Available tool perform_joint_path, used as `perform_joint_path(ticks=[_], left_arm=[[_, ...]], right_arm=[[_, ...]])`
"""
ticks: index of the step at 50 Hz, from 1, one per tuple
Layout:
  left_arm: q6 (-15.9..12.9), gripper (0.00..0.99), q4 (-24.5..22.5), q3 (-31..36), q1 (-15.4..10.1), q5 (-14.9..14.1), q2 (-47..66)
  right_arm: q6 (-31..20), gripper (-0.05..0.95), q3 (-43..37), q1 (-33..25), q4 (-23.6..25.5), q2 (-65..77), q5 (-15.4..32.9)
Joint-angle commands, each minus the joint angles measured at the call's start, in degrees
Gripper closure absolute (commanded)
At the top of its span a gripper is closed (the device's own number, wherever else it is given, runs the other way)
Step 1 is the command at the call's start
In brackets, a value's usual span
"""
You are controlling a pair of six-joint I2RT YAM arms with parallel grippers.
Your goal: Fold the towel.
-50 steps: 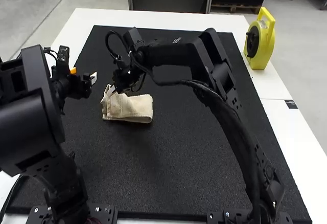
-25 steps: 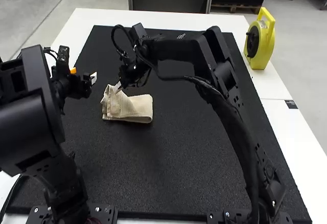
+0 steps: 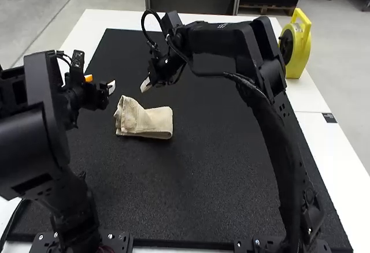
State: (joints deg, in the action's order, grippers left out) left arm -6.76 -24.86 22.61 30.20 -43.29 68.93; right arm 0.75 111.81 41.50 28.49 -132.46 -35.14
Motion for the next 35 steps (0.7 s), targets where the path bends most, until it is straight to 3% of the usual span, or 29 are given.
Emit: perform_joint_path(ticks=[1,10,35], left_arm=[[0.7,0.036,-0.5,0.2,-0.3,0.6,-1.3],[1.5,0.034,-0.7,0.2,-0.3,1.0,-1.3],[2.1,0.034,-0.5,0.2,-0.3,1.0,-2.4]], right_arm=[[-0.8,0.91,-3.1,-0.4,0.1,4.1,-1.0],[-0.8,0.91,-8.0,-0.6,-0.9,5.9,-1.0],[0.7,0.91,-16.3,0.6,-10.2,5.7,-0.5]])
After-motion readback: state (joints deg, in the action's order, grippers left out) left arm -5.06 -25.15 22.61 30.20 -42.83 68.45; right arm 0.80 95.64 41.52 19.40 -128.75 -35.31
